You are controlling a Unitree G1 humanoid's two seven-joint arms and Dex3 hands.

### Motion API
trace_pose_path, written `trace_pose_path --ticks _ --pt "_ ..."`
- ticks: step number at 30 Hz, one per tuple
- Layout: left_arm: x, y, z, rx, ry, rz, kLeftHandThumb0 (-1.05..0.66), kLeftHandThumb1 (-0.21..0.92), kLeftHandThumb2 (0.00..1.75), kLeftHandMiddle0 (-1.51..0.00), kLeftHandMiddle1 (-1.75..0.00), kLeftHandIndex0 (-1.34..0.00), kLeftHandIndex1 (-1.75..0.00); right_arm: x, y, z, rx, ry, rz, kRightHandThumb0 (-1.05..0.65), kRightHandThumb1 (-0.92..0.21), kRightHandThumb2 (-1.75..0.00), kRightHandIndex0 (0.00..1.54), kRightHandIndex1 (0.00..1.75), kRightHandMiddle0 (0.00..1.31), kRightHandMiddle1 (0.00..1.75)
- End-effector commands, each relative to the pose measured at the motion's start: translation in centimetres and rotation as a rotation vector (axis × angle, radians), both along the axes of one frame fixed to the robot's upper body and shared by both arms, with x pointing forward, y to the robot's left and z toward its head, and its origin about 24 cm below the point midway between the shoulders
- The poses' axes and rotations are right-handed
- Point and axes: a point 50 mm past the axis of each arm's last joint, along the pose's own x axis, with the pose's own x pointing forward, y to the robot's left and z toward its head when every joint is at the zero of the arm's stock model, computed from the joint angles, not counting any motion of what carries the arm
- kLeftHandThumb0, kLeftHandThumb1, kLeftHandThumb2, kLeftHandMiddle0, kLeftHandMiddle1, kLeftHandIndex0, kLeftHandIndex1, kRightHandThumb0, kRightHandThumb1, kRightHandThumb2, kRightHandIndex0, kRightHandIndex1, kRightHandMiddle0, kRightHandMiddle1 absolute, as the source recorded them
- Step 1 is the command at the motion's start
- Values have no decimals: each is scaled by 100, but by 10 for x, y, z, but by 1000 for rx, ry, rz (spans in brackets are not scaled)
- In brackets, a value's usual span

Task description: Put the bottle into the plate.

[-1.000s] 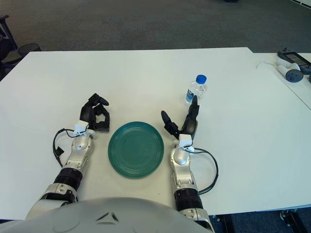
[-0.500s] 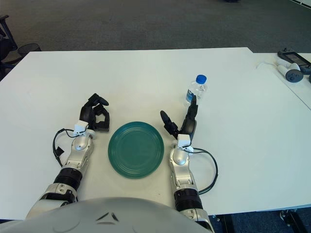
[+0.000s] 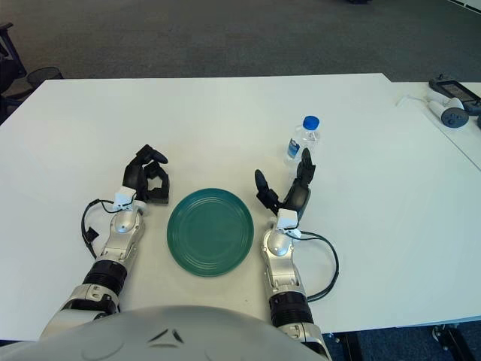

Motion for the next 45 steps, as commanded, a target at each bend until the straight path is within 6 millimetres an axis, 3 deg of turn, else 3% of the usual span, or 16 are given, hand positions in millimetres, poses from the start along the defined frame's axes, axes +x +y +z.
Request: trace_pose_path --ticks 1,9,14,23,34,39,45 --pt "-21 12 -31 27 149 0 0 -7 175 -90 -171 -68 -175 -81 0 -88 -68 486 -124 -59 -45 -75 0 46 0 46" --pt "-20 14 -33 21 164 7 0 -6 175 -88 -174 -68 -175 -69 -11 -78 -108 491 -248 -55 -38 -83 0 31 0 23" --pt "-20 14 -33 7 156 11 0 -6 175 -88 -175 -68 -174 -72 -10 -79 -125 498 -307 -60 -38 -84 0 25 0 9" --pt "-19 15 -35 1 150 22 0 -6 175 -88 -175 -68 -175 -71 -14 -72 -115 452 -342 -69 -42 -78 0 25 0 3" --pt "-18 15 -36 3 153 24 0 -6 175 -88 -175 -68 -175 -53 -29 -69 -92 414 -346 -75 -47 -70 0 17 0 0" --pt "-19 16 -37 -1 153 16 0 -6 175 -88 -175 -68 -175 -39 -32 -62 -91 339 -328 -70 -46 -70 0 16 0 0" --pt "-20 16 -36 -12 149 11 0 -8 175 -92 -169 -69 -175 -28 -33 -60 -86 302 -275 -55 -37 -83 0 20 0 0"
